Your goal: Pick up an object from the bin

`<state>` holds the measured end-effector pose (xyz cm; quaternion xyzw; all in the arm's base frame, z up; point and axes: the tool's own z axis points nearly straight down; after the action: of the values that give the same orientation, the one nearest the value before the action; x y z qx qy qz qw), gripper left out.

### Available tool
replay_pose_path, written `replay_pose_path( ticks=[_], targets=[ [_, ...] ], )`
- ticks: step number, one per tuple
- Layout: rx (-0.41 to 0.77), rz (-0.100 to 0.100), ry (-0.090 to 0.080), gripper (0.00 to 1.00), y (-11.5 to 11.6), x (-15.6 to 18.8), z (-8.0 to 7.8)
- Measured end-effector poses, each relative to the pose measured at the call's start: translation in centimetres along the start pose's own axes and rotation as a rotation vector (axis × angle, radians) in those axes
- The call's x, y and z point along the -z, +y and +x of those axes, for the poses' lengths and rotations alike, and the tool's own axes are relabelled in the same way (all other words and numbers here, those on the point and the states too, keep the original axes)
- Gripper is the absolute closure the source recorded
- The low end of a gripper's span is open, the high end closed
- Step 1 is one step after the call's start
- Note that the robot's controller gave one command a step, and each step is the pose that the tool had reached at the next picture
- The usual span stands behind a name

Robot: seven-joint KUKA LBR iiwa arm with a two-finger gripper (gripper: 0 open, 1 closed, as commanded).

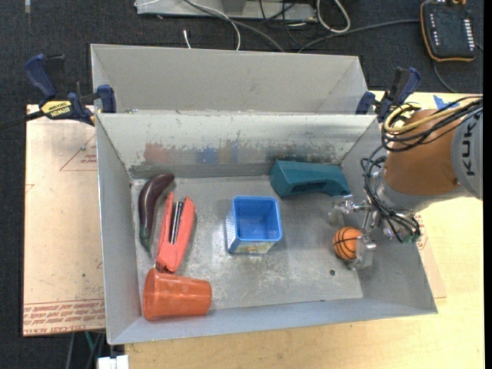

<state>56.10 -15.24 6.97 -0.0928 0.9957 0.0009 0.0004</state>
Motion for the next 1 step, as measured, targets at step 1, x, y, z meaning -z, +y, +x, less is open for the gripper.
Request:
replay_pose_path(
  ticks=[1],
  targets=[
    [0.005, 0.001, -0.004, 0.0, 0.75, 0.06, 1.33]
  ],
)
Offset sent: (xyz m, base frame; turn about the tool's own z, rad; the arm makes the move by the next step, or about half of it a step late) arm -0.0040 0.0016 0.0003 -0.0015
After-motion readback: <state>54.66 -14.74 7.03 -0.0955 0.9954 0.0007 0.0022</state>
